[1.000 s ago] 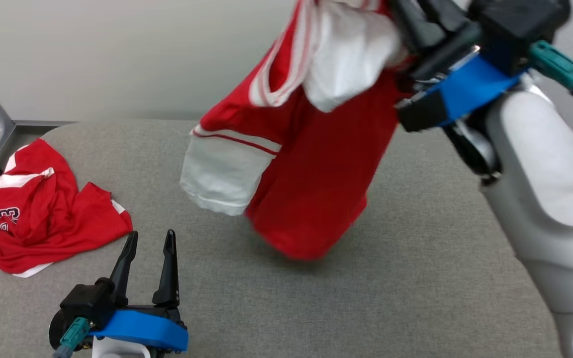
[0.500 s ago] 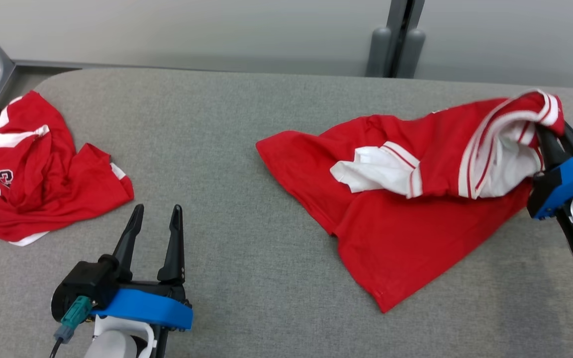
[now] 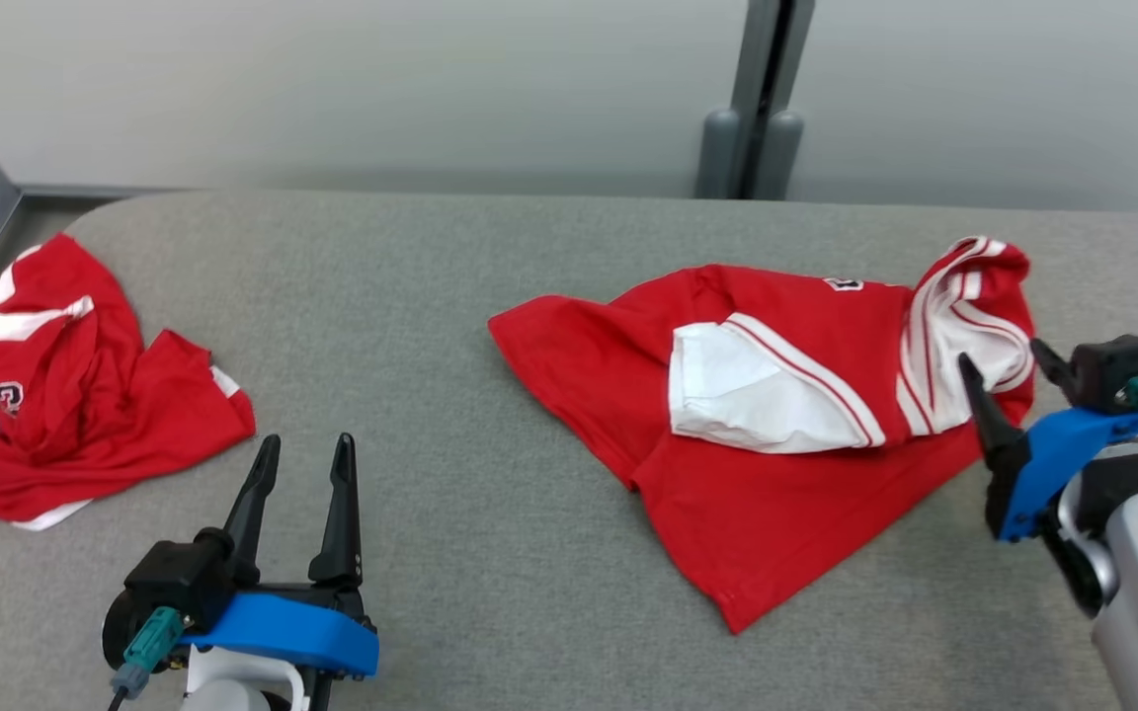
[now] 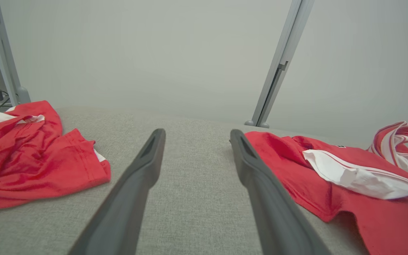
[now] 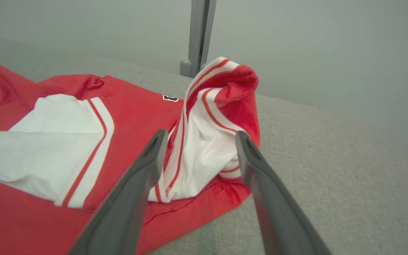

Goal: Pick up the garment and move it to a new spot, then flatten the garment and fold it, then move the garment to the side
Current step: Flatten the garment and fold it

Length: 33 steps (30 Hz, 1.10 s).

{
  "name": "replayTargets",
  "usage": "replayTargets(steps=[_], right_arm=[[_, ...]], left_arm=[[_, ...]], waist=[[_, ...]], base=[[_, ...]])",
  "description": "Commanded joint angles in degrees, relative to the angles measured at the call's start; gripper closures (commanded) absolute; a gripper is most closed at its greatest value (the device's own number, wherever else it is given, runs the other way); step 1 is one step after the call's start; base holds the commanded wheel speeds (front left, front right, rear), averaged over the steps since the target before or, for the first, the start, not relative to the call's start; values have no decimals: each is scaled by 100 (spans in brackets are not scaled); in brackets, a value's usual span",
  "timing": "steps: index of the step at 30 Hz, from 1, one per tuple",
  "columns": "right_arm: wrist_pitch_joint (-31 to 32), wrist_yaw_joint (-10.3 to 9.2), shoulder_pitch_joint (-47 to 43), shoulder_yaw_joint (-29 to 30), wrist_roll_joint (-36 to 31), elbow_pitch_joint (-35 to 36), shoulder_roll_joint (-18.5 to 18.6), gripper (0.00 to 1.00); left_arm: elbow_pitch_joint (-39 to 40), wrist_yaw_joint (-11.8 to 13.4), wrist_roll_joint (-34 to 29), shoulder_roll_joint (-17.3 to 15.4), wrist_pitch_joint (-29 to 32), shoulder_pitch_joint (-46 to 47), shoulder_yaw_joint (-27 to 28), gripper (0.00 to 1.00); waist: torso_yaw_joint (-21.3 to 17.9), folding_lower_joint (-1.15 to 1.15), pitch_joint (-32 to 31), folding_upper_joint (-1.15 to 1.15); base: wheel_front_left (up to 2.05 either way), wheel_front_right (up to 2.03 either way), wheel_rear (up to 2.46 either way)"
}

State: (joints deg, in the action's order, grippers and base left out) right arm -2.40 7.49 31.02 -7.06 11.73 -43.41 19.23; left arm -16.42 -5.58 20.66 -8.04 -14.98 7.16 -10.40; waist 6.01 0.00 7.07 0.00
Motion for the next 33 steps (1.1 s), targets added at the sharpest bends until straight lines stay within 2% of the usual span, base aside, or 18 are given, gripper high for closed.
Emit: replayTargets(steps=[1,2,3,6,10,15,21,28,29,30,31,33], right_arm=[[33,1,-338,-176,-28,508,-74,0],[33,1,-338,-176,-28,508,-74,0],[141,1,-642,-487,-4,1099,-174,0],[435,1,-949,-996,41,1912,-200,0],[799,1,-998,-1610,56,2356,-236,0],[1040,1,-663,-2076,-24,2158,-330,0],[996,1,4,-2387,-307,1362,-410,0],[976,1,506,-2763,-116,559,-423,0],[922,1,565,-2793,-98,493,-418,2],[832,1,639,-2791,-96,454,-413,63],[750,1,682,-2789,-92,421,-427,100],[602,1,712,-2745,-91,349,-441,100]], left_arm=[[-3,29,40,17,-24,-78,8,0],[-3,29,40,17,-24,-78,8,0],[16,43,53,14,-25,-140,37,0],[71,52,52,9,-26,-166,76,0],[114,34,59,-8,-28,-75,93,0],[139,11,31,3,-28,57,55,0],[144,-8,0,52,-29,212,4,0],[88,-47,-17,118,-30,313,-21,0],[86,-52,-22,122,-30,320,-11,0],[83,-56,-31,125,-30,324,4,0],[86,-53,-38,124,-30,314,28,0],[86,-47,-50,120,-30,264,82,0]], waist=[[-203,0,-232,0],[-203,0,-232,0],[-270,0,-287,0],[-327,0,-267,0],[-294,0,-125,0],[-159,0,79,0],[104,0,345,0],[304,0,488,0],[304,0,499,0],[297,0,505,0],[271,0,502,0],[207,0,469,0]], base=[[0,0,0],[0,0,0],[0,0,0],[0,0,0],[0,0,0],[0,0,0],[0,0,0],[0,0,0],[0,0,0],[0,0,0],[0,0,0],[0,0,0]])
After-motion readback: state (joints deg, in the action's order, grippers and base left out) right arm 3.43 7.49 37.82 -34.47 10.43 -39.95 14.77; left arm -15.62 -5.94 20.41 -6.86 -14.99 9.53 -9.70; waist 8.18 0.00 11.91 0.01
